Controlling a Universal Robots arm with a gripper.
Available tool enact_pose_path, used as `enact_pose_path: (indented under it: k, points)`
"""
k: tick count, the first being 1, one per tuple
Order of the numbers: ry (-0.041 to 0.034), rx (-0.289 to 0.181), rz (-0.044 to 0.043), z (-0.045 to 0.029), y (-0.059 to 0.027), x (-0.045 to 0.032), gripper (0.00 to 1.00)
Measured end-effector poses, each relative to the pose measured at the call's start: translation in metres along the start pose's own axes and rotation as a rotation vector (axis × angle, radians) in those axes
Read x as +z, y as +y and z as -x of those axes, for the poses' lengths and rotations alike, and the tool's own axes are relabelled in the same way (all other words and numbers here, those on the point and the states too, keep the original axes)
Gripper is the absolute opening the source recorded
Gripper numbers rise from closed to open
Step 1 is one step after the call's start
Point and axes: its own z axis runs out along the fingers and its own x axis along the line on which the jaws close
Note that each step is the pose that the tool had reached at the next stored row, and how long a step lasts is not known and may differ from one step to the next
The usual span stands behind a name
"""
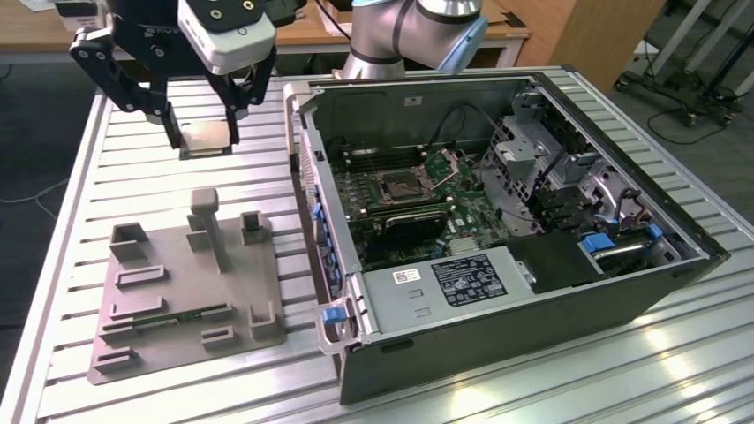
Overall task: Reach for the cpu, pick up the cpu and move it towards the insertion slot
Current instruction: 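Pick up the cpu and move it towards the insertion slot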
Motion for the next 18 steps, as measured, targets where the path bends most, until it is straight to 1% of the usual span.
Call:
enact_pose_path:
  k: [18]
  points:
    - [0.0000, 0.000, 0.0000, 0.0074, 0.0000, 0.0004, 0.54]
